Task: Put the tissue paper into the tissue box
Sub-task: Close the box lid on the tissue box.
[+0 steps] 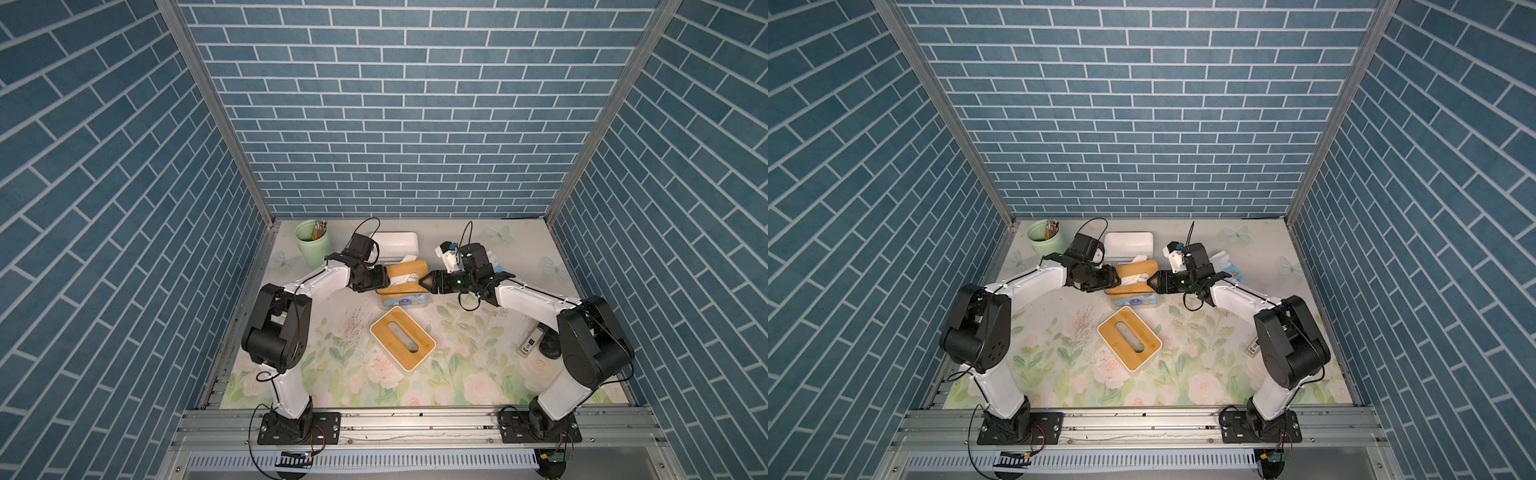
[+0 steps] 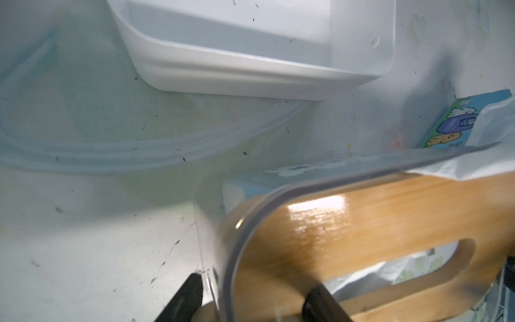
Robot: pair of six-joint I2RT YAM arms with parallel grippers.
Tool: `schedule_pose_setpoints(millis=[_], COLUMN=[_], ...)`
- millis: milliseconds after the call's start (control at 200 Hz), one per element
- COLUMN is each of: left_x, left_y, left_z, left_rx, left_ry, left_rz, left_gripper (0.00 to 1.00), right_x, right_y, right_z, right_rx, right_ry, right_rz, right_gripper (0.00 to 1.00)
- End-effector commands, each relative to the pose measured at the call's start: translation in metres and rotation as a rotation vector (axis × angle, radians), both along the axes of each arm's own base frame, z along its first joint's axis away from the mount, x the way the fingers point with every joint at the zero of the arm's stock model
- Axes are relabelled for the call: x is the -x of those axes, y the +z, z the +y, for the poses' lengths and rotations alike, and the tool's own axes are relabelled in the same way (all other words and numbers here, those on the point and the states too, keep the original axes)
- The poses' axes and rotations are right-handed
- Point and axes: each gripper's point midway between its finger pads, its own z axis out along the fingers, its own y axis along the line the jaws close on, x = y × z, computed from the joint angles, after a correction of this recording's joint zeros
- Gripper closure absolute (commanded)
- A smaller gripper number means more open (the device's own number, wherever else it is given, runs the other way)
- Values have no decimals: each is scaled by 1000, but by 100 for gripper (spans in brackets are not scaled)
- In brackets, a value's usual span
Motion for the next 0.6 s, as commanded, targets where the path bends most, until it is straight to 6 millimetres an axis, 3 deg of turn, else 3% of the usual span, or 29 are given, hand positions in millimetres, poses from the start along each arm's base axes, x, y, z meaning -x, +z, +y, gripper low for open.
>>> schedule_pose_setpoints(millis=[0, 290, 595], left_x=[8, 5, 1], left_y=[-14, -13, -6], left_z=[7, 7, 4], left_rx=[-28, -41, -24], left_ry=[10, -3, 2], left_rz=[70, 60, 47], left_gripper=[47, 48, 48], right_x=[-17, -44, -26], right_y=[15, 18, 15], right_z=[-4, 12, 29], right_rx=[37, 55, -14], right_ry=[-11, 25, 96], right_rz=[-85, -137, -70], right_gripper=[30, 29, 42])
